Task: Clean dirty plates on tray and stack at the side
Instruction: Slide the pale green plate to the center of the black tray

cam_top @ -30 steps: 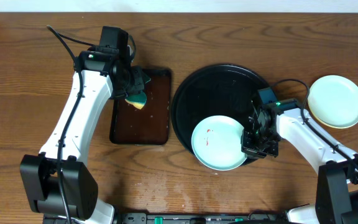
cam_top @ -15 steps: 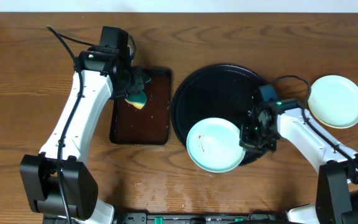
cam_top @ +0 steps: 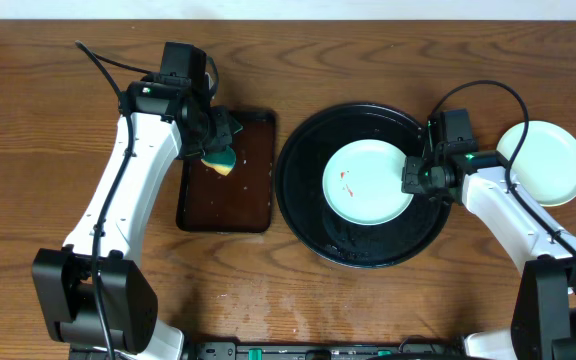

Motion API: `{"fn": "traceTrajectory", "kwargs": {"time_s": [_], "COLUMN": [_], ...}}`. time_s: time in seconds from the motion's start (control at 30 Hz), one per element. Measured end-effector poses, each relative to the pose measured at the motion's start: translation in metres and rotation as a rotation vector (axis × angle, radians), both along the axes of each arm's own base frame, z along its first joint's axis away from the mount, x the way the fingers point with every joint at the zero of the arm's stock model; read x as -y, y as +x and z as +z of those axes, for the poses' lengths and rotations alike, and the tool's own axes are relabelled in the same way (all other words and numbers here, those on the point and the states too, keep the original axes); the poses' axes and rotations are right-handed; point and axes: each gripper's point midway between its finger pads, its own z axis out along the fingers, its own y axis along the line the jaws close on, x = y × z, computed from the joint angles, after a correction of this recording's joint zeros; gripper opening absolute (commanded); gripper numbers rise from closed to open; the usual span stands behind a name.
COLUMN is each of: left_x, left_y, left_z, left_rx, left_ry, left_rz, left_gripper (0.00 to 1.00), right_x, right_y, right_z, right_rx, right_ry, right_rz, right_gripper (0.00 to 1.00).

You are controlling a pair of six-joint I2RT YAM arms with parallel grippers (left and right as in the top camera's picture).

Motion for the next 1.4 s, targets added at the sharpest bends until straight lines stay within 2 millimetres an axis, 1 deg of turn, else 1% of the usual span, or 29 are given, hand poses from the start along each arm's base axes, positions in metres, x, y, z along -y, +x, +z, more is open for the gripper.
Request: {"fn": "traceTrajectory", "kwargs": {"time_s": [0.23,0.33,0.37,0.43,0.47,0.5,0.53,0.57,0.67,0.7,0.8,0.87,1.0,1.03,1.07,1.13,1.17,1.23,1.3,1.4], "left_x": [0.0,0.0,0.0,0.0,0.0,0.0,0.0,0.0,0.0,0.0,0.0,0.0,0.0,0.0,0.0,0.0,0.0,0.0,0.0,0.0], "left_y": [0.001,0.001,0.001,0.001,0.001,0.001,0.001,0.001,0.001,0.001,0.002,0.003,0.003,0.003,0.003,0.003,0.003,0.003,0.003,0.003], "left_z": [0.0,0.0,0.0,0.0,0.0,0.0,0.0,0.0,0.0,0.0,0.001,0.001,0.001,0.001,0.001,0.001,0.001,0.001,0.001,0.001], "left_rx": [0.003,0.003,0.003,0.003,0.003,0.003,0.003,0.003,0.004,0.004,0.01,0.012,0.013,0.013,0.013,0.013,0.013,0.013,0.013,0.014], "left_ry": [-0.001,-0.001,-0.001,-0.001,-0.001,0.0,-0.001,-0.001,-0.001,-0.001,-0.002,-0.002,-0.002,-0.002,-0.002,-0.002,-0.002,-0.002,-0.002,-0.002], "left_rz": [0.0,0.0,0.0,0.0,0.0,0.0,0.0,0.0,0.0,0.0,0.0,0.0,0.0,0.0,0.0,0.0,0.0,0.0,0.0,0.0], "left_gripper": [0.08,0.08,0.08,0.08,0.08,0.08,0.08,0.08,0.08,0.09,0.08,0.08,0.08,0.08,0.08,0.08,0.08,0.08,0.07,0.08], "right_x": [0.004,0.005,0.006,0.006,0.007,0.007,0.007,0.007,0.006,0.005,0.004,0.006,0.005,0.004,0.003,0.001,0.001,0.0,0.001,0.004], "right_y": [0.01,0.013,0.012,0.01,0.01,0.01,0.01,0.011,0.011,0.008,0.002,0.007,0.026,0.028,0.028,0.027,0.027,0.027,0.027,0.027], "right_z": [0.003,0.001,-0.001,-0.003,-0.004,-0.004,-0.004,-0.004,-0.004,-0.004,-0.003,0.003,0.02,0.022,0.022,0.022,0.022,0.022,0.022,0.022], "right_rx": [0.051,0.071,0.071,0.065,0.065,0.067,0.068,0.07,0.071,0.056,0.022,0.035,0.1,0.105,0.106,0.105,0.105,0.105,0.107,0.107], "right_ry": [-0.037,-0.042,-0.044,-0.045,-0.049,-0.051,-0.051,-0.054,-0.059,-0.053,-0.04,-0.039,-0.025,-0.02,-0.014,-0.007,-0.005,-0.004,-0.012,-0.033], "right_rz": [0.019,0.021,0.021,0.017,0.019,0.026,0.022,0.027,0.061,0.076,0.097,0.108,0.125,0.13,0.135,0.151,0.156,0.16,0.168,0.17], "right_gripper": [0.01,0.01,0.05,0.26,0.34,0.46,0.5,0.53,0.55,0.57,0.59,0.6,0.65,0.64,0.59,0.41,0.37,0.35,0.35,0.34]}}
